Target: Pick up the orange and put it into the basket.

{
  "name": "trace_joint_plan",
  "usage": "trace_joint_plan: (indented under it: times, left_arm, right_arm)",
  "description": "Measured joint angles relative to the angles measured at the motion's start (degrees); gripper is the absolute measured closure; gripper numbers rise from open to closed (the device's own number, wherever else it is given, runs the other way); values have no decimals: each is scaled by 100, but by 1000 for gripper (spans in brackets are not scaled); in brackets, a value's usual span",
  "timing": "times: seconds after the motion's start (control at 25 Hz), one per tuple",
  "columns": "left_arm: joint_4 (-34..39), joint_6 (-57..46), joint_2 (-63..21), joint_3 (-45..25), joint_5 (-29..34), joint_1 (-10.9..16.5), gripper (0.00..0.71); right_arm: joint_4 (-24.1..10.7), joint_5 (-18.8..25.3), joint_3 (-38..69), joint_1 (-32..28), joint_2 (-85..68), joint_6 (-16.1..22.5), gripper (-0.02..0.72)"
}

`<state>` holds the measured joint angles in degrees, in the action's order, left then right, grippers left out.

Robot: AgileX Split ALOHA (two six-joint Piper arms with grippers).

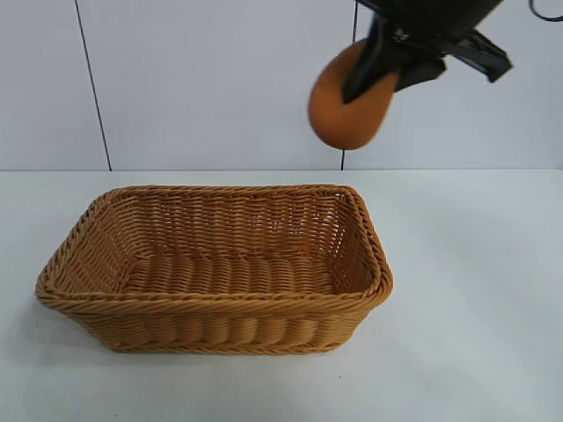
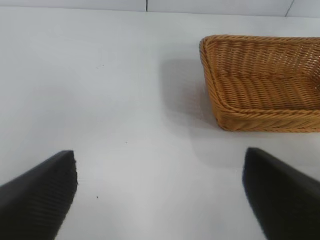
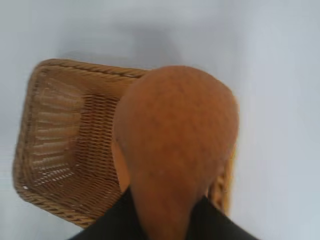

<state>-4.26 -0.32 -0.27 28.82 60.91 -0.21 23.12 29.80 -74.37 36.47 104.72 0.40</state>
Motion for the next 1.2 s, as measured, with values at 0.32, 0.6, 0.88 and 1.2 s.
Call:
trace_joint_plan:
  times: [0.32,0.6,0.88,1.2]
  left_arm:
    - [0,0,0,0,0,0,68]
    - [0,0,0,0,-5,0,68]
    - [0,0,0,0,-5,0,68]
    - [0,0,0,0,-5,0,68]
  right_arm:
    - [-59,-483,0,292,1077,0,647]
    - [-64,-362,-2,288,1057,0,209]
    - [-585,1249,-1163,226,933,272,121]
    - [-2357,3584,-2757,-482,901,934,115]
